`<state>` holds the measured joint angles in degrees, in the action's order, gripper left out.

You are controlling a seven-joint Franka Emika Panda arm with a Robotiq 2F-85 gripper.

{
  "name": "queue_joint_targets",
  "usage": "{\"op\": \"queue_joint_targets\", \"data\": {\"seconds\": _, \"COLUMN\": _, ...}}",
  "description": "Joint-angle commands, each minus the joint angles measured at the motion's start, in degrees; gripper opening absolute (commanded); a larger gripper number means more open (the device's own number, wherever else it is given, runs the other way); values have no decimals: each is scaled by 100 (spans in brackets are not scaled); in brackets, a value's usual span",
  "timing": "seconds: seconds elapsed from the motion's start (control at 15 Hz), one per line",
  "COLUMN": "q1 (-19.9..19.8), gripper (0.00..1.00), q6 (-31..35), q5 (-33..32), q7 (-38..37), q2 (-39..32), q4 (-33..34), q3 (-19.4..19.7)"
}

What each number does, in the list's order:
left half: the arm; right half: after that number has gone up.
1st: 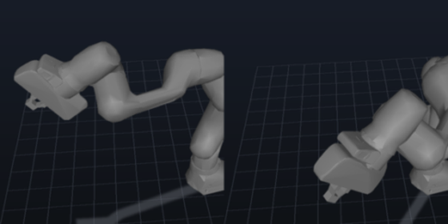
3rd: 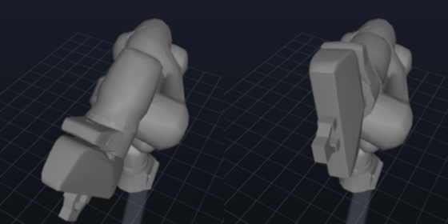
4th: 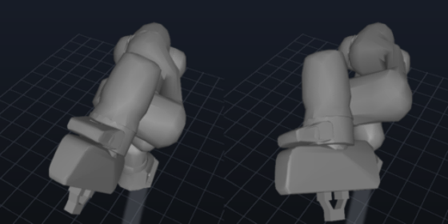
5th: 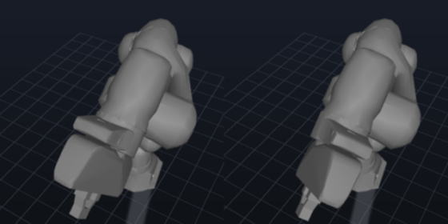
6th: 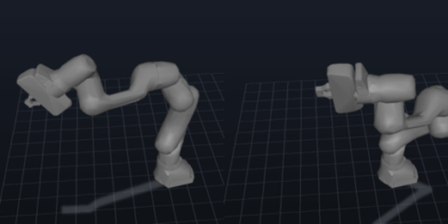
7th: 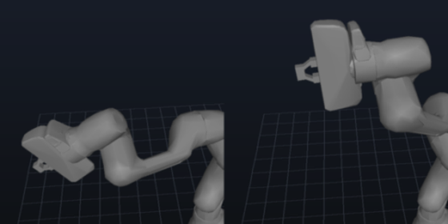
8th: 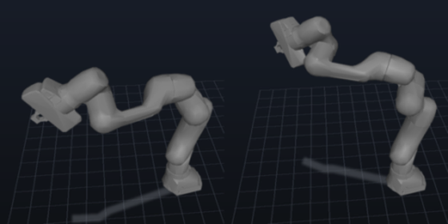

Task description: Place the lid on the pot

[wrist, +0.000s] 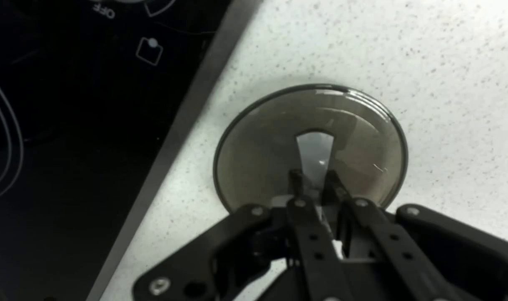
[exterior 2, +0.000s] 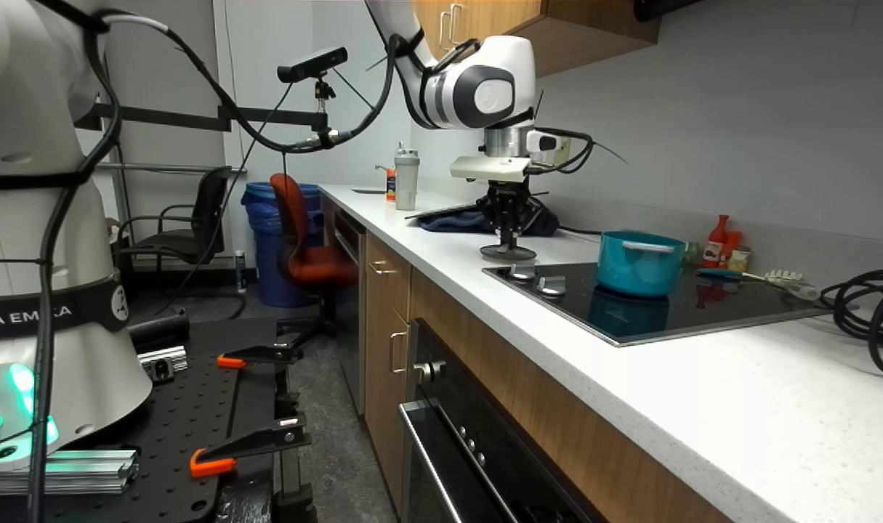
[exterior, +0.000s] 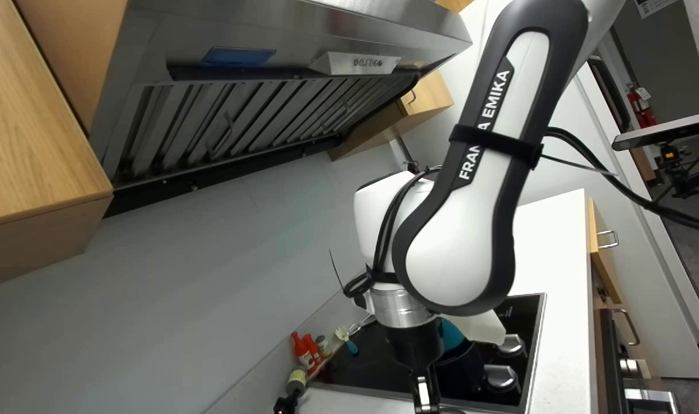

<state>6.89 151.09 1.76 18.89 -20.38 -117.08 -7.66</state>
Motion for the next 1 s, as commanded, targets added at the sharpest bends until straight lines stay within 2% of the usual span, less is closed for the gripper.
{"op": "queue_joint_targets", "data": {"seconds": 0.0, "q1": -51, "gripper": 4, "q6": 160, "q5": -111, "q7": -250, "q2": 276, "q4": -113, "q3": -61}}
{"op": "queue_joint_targets", "data": {"seconds": 0.4, "q1": -71, "gripper": 4, "q6": 652, "q5": -118, "q7": -506, "q2": 702, "q4": -339, "q3": 27}}
{"op": "queue_joint_targets", "data": {"seconds": 0.93, "q1": -170, "gripper": 4, "q6": 1722, "q5": -280, "q7": -1071, "q2": 1081, "q4": -871, "q3": 441}}
